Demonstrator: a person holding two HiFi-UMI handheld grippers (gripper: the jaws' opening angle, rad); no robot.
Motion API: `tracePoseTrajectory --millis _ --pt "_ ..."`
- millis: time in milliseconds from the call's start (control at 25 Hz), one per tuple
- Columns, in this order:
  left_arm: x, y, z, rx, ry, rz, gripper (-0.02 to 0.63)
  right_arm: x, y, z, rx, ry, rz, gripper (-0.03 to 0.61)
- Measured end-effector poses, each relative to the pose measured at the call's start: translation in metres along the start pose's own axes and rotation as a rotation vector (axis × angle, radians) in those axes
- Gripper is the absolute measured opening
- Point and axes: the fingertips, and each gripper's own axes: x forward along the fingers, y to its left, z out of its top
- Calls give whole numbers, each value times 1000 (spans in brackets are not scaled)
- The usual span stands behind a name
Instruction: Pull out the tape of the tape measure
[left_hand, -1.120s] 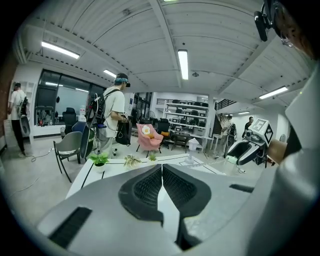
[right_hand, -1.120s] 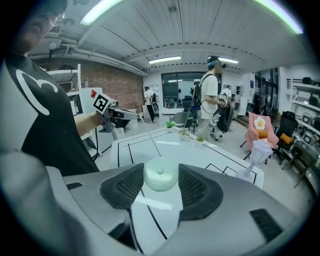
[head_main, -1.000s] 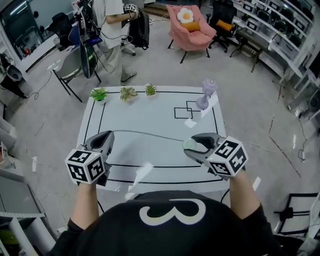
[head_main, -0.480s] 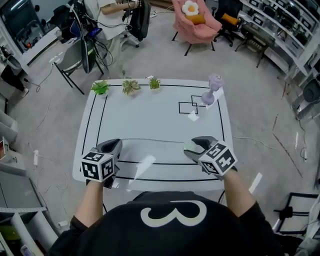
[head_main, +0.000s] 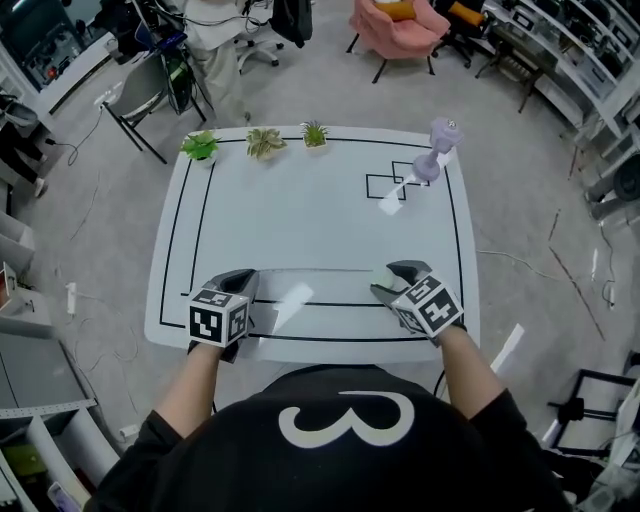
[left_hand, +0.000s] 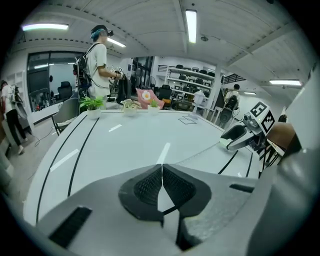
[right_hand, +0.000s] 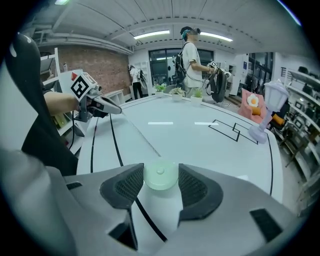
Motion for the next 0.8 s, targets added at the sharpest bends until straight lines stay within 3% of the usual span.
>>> tracePoseTrajectory --millis 560,800 --pt "18 14 -18 78 70 -7 16 15 -2 -12 53 15 -63 221" --pt "17 15 -21 82 78 -37 106 13 -1 -12 105 -13 -79 222"
